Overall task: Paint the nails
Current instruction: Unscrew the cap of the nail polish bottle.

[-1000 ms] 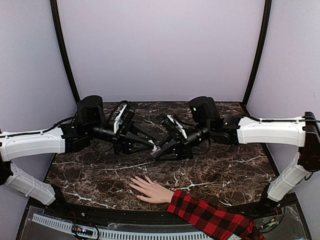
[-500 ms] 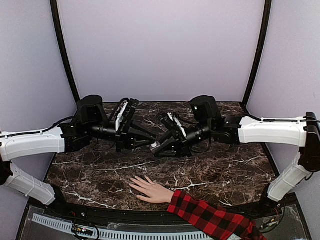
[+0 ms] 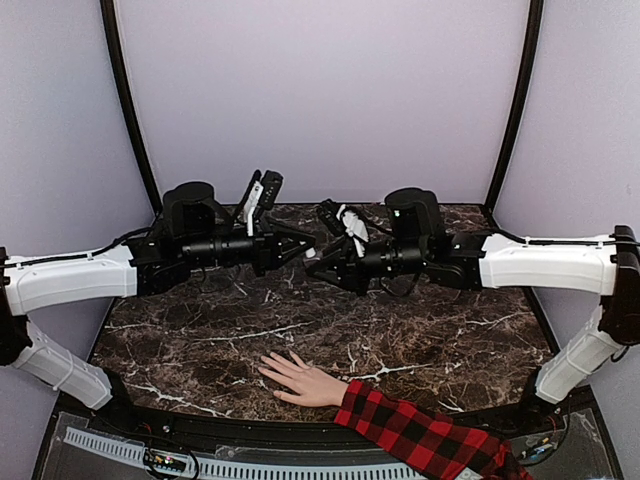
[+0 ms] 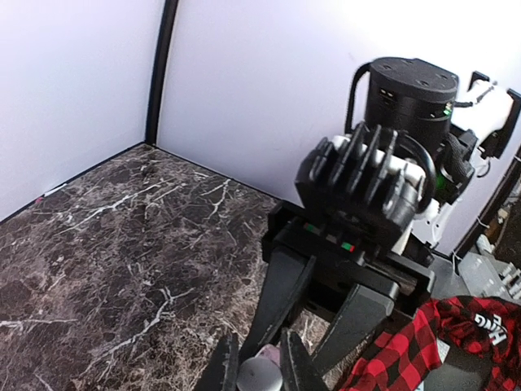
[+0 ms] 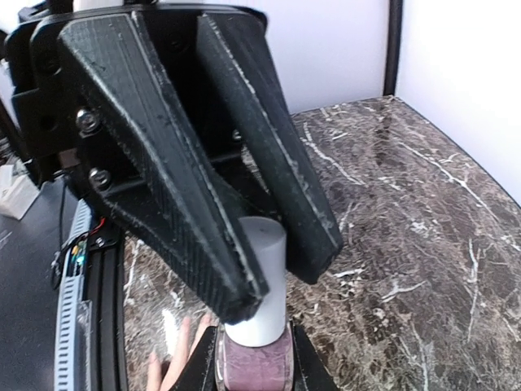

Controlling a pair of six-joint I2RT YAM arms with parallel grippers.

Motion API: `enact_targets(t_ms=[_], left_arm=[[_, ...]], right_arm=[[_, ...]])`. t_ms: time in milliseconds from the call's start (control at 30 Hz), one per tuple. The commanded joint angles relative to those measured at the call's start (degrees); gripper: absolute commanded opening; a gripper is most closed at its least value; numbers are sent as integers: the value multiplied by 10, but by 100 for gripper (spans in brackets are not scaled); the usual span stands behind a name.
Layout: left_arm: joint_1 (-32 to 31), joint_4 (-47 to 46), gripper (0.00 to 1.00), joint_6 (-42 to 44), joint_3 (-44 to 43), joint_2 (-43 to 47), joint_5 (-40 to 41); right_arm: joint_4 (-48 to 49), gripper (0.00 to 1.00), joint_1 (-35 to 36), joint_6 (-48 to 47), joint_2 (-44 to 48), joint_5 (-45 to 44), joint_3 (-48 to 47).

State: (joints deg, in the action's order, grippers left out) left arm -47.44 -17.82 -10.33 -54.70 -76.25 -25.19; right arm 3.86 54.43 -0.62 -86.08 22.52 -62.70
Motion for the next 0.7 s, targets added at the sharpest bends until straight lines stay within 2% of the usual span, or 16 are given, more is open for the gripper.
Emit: enact_targets(t_ms=[0, 200, 333, 500, 667], left_arm=[[-8, -9, 0, -36, -3, -10, 121], [-9, 47, 0, -86, -27, -32, 223], [-15, 50, 0, -112, -28, -45, 281], [-21, 52, 0, -155, -35, -70, 321], [-25, 41, 0, -164, -37, -82, 329]], right_arm=[[77, 2, 7, 40, -19, -87, -23], [77, 1, 12, 50, -43, -186, -43], [71, 1, 16, 49, -63, -250, -63], [70, 1, 23, 40, -88, -310, -86], [75, 1, 24, 37, -97, -312, -87]])
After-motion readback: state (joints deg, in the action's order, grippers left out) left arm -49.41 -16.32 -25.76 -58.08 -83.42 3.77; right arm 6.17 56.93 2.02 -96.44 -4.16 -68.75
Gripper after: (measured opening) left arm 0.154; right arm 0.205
